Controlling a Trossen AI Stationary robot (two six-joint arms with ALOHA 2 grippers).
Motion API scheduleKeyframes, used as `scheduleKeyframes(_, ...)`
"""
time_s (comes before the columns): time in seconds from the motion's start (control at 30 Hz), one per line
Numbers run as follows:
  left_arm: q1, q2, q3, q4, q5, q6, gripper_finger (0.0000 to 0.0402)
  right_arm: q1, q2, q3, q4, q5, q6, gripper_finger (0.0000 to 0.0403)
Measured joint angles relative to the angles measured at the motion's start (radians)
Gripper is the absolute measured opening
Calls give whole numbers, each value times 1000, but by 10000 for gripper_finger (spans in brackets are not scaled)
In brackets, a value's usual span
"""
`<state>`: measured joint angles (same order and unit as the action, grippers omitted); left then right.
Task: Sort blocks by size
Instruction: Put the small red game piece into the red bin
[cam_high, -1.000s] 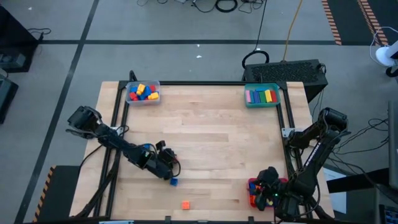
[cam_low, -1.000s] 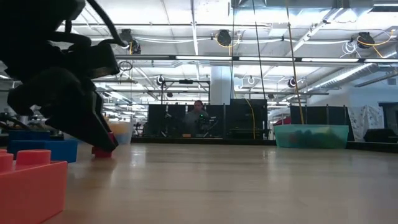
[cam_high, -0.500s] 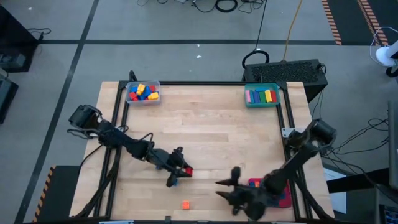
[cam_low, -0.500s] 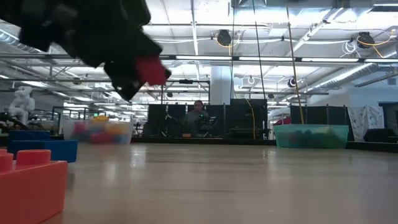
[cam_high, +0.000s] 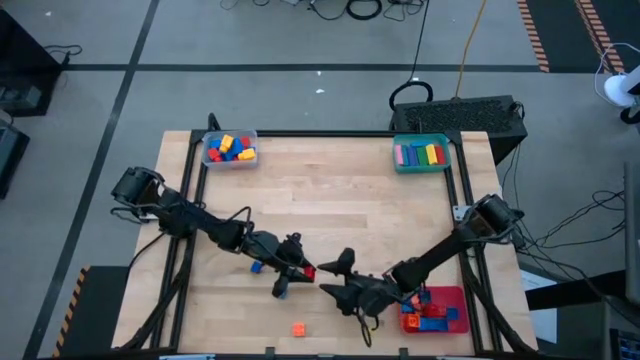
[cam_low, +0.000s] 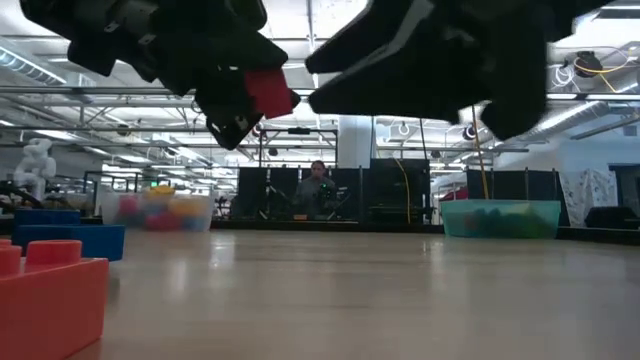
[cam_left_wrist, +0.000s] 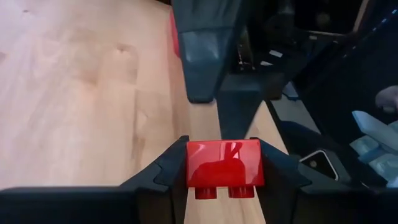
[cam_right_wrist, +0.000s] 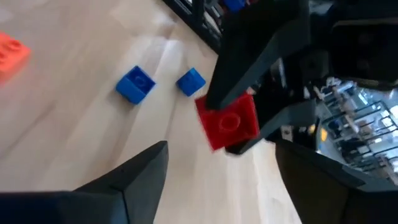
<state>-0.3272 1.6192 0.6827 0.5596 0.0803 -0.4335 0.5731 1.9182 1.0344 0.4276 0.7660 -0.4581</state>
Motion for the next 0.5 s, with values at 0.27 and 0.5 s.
scheduleKeyframes(0.27,31,0,0,0,29,-5,140,-71,0,0,44,-185,-70,285)
scheduleKeyframes(0.5,34,0,0,1,30,-6,140,-122,0,0,61,-249,-138,263)
